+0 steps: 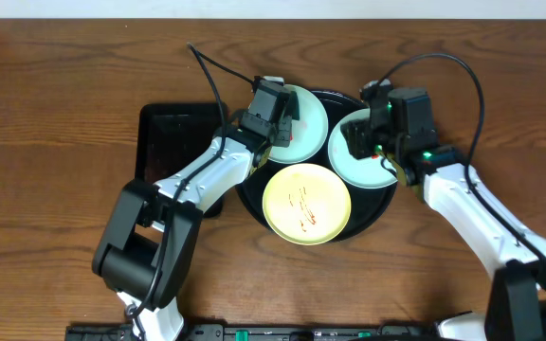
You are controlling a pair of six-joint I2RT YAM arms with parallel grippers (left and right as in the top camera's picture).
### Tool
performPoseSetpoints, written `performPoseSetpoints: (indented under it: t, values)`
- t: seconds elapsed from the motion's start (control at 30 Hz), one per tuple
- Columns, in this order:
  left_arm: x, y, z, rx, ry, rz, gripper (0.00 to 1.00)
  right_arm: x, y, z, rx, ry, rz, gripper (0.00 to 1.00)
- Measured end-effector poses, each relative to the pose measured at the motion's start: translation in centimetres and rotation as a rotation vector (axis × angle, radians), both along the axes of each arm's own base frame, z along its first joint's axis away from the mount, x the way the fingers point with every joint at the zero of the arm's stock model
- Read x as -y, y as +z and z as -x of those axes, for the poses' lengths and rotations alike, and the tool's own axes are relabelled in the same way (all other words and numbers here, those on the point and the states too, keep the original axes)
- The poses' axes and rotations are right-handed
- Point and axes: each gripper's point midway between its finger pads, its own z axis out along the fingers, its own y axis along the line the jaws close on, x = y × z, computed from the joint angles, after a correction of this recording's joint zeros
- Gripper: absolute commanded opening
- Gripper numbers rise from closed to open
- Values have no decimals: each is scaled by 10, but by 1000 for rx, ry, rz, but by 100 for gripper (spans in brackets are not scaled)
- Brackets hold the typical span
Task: Clean dirty plates on tray and stack at the side
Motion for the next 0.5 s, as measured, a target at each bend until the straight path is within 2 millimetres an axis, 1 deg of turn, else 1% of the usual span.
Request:
performPoseSetpoints:
  t: [0.13,0.37,0.43,0.5]
  values:
    - [0,-5,-1,-4,1,-2,7,-10,-3,-18,11,10,-4,43]
    - [0,-18,0,-30,14,-3,7,-28,-21,-65,-56,16,20,34]
    - [0,-18,0,-31,18,0,8,-32,-30,-76,-78,19,26,34]
    - [-1,-18,0,-33,21,2,7,-34,-37,-82,-94,22,34,36]
